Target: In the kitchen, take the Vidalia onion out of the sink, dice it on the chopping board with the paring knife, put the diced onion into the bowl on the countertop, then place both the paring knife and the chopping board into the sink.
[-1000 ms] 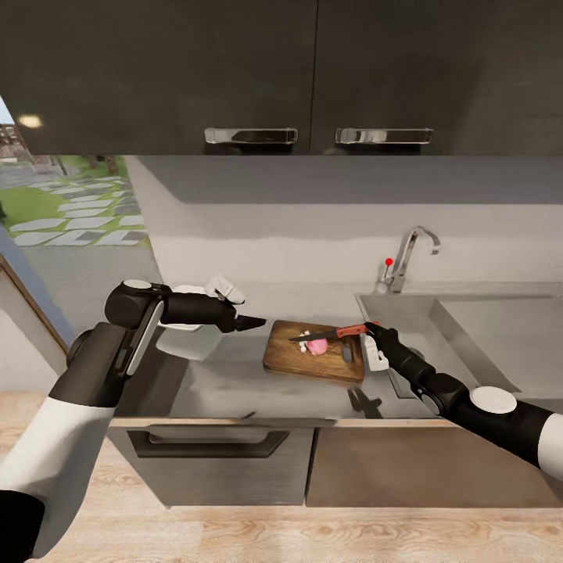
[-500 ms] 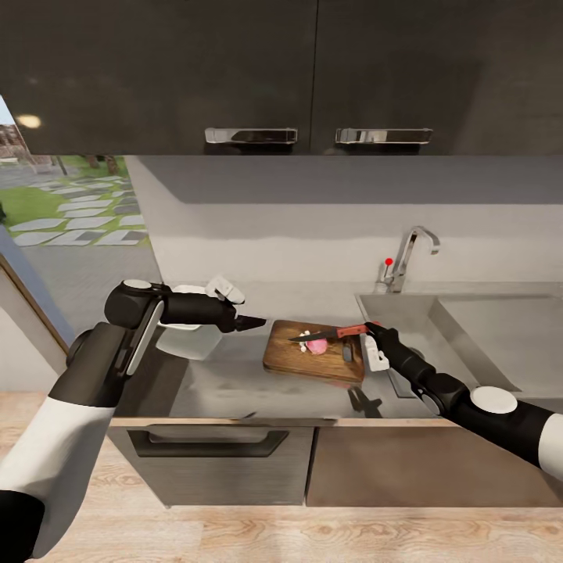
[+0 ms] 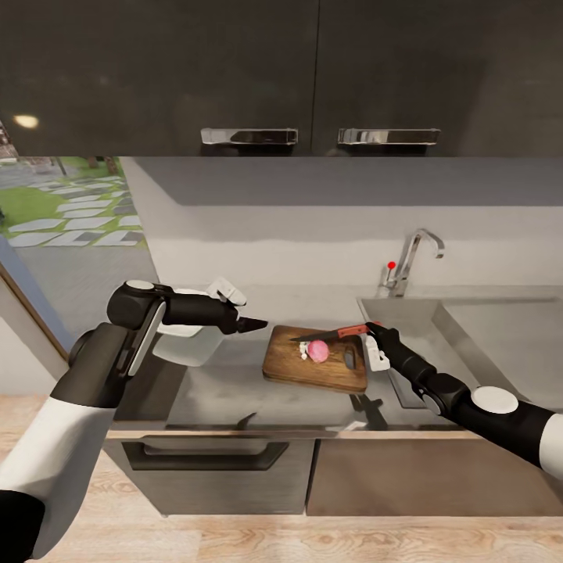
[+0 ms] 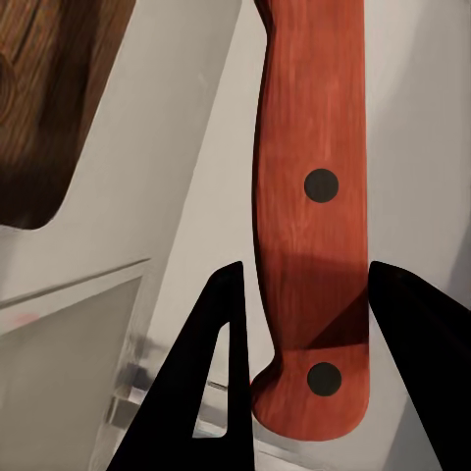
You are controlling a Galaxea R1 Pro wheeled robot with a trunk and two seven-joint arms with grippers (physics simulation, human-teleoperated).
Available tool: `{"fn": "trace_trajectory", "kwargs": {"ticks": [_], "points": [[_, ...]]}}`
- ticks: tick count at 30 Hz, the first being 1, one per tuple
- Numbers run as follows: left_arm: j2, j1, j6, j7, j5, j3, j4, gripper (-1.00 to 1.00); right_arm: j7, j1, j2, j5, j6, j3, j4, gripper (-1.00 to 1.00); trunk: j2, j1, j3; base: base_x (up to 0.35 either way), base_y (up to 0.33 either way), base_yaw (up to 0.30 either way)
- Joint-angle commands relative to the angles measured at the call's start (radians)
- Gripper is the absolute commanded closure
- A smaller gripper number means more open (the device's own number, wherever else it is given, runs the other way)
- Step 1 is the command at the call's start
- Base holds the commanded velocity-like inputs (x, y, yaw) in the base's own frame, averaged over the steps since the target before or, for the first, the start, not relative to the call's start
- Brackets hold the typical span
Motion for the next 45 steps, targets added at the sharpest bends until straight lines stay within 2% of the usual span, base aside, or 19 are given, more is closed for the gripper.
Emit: {"fn": "trace_trajectory", "kwargs": {"ticks": [1,11,36,45], "points": [[0.000,-0.001,0.006,-0.006,-0.005,0.000,-0.001,-1.00,-0.005,-0.002,-0.001,0.010,0.010,0.006,-0.001,1.00,-0.001,0.000,-0.001,0.019,0.000,0.000],[0.000,-0.001,0.006,-0.006,-0.005,-0.001,-0.001,-1.00,-0.005,-0.002,-0.001,0.010,0.010,0.006,-0.001,1.00,-0.001,0.000,-0.001,0.004,0.000,0.000],[0.000,-0.001,0.006,-0.006,-0.005,-0.001,-0.001,-1.00,-0.005,-0.002,-0.002,0.010,0.010,0.006,-0.001,1.00,0.174,-0.096,0.077,0.000,0.000,0.000],[0.000,-0.001,0.008,-0.007,-0.005,-0.002,-0.008,-1.00,-0.005,-0.002,-0.002,0.010,0.010,0.006,-0.001,1.00,0.174,-0.096,0.077,0.000,0.000,0.000]]}}
